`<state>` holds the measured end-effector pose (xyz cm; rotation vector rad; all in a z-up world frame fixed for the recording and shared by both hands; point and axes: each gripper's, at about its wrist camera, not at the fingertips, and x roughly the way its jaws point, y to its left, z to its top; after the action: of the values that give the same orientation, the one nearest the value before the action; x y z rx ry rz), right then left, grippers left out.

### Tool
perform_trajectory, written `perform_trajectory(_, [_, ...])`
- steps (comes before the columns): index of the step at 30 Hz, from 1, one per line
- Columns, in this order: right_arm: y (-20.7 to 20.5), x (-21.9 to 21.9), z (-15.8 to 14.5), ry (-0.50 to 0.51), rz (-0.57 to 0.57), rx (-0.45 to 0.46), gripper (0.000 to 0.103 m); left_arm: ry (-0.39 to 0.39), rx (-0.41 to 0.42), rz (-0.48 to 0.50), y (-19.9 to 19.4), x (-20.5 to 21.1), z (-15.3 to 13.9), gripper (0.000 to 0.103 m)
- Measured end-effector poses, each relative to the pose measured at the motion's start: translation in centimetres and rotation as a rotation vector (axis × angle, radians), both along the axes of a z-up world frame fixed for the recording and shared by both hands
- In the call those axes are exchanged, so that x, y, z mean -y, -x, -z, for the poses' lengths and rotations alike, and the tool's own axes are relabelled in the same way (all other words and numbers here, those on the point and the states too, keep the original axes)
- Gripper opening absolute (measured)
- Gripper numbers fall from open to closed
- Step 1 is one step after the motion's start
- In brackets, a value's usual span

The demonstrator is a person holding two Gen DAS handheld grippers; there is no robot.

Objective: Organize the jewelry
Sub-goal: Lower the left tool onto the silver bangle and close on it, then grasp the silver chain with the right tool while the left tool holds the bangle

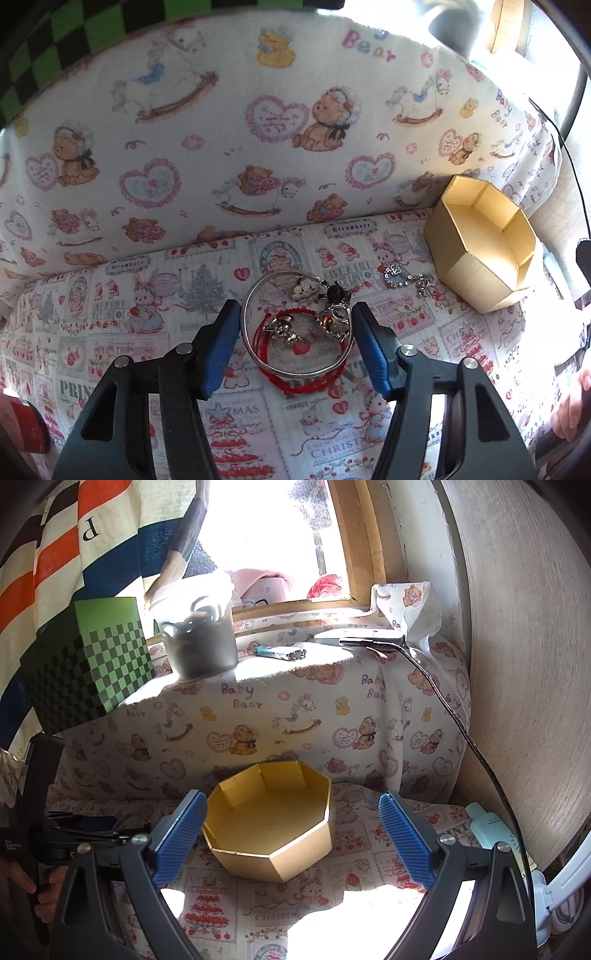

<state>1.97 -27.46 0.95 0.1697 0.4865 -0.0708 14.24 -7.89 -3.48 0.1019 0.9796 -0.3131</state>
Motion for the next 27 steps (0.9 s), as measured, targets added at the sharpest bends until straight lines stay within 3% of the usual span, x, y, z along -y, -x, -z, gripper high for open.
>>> perform_trajectory(2, [0.1, 0.0, -0.1, -0.009, -0.005, 0.003, 0.094, 0.023, 0.033, -0.003, 1.6, -0.9, -1.3, 0.060])
perform_trajectory(10, [1.0, -1.2, -1.0, -0.064, -0.147, 0.013, 0.055, 0.173, 0.161, -0.065, 7.4, -5.7, -5.1, 0.060])
perform_trajectory(16, [2.0, -4.4, -2.2, -0.035, -0.293, -0.007, 0.037, 0.212, 0.247, -0.152, 8.5, -8.5, -7.2, 0.060])
perform_trajectory(20, [-1.0, -6.6, -1.7, -0.050, -0.326, -0.192, 0.030, 0.200, 0.302, -0.180, 8.2, -10.2, -6.6, 0.060])
perform_trajectory(23, [-3.2, -8.0, -0.5, -0.080, -0.326, -0.300, 0.030, 0.216, 0.276, -0.221, 6.7, -10.7, -4.7, 0.060])
perform_trajectory(27, [-5.6, -9.5, 2.2, -0.076, -0.270, -0.408, 0.028, 0.212, 0.270, -0.248, 6.4, -11.6, -4.3, 0.060])
